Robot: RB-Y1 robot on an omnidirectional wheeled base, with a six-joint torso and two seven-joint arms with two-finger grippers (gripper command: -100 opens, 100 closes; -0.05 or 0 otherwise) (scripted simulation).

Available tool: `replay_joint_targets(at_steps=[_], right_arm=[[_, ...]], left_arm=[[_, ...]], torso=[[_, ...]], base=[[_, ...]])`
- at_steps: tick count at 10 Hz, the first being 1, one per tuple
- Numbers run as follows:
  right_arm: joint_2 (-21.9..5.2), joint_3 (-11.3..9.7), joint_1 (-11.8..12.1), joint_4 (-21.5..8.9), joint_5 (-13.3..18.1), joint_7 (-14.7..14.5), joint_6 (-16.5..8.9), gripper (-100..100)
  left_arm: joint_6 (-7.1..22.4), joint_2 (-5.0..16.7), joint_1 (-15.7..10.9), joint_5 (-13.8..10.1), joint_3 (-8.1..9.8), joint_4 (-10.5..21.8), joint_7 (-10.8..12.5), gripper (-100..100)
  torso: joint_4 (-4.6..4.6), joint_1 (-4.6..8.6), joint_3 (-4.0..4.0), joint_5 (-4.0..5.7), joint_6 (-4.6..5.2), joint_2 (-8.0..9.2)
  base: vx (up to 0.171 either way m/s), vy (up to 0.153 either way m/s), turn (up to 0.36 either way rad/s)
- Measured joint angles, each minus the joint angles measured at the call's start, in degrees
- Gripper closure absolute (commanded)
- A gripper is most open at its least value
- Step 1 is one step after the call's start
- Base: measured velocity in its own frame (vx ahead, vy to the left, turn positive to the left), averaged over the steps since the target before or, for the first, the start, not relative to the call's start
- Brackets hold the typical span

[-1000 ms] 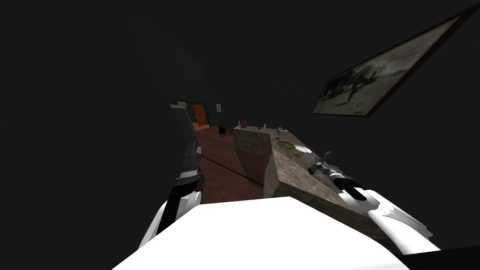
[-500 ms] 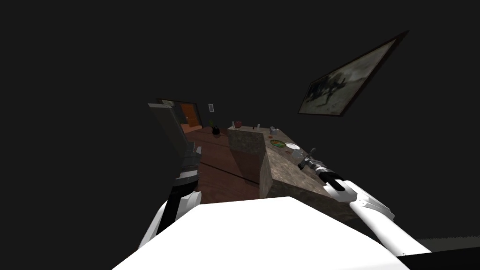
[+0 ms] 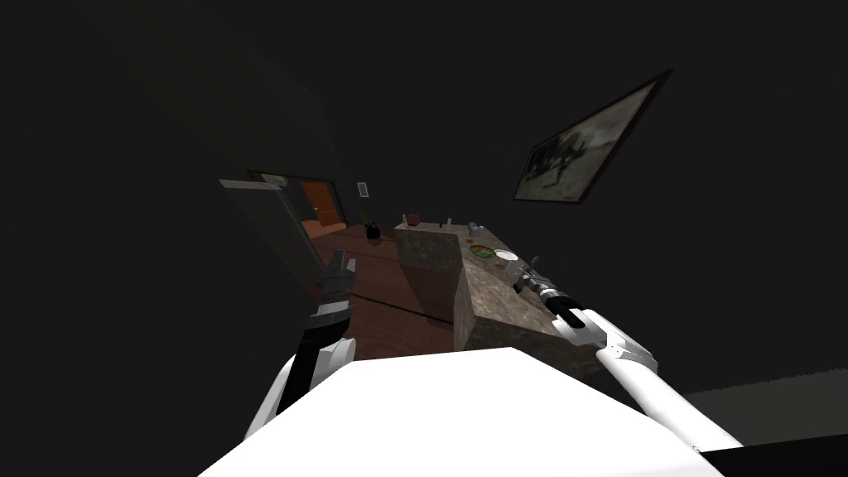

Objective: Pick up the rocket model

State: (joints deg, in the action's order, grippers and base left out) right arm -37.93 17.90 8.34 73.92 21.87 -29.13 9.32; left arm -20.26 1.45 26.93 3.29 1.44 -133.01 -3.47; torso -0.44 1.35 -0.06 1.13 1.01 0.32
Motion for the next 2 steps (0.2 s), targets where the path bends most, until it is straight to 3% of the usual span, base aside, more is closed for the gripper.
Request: replay_joint_targets(at_steps=[1, 2], right_arm=[[0.7, -0.6, 0.0, 2.1, 0.4, 0.1, -0.9, 100], [0.7, -0.6, 0.0, 2.4, 0.4, 0.1, -0.9, 0]], left_arm=[[0.0, 0.0, 0.0, 0.0, 0.00, 0.0, 0.0, 0], [0.0, 0.0, 0.0, 0.0, -0.01, 0.0, 0.0, 0]], torso=[[0.02, 0.01, 0.01, 0.00, -0.05, 0.01], [0.01, 0.00, 0.04, 0.02, -0.08, 0.07]], base=[[0.015, -0.006, -0.020], [0.000, 0.000, 0.000]])
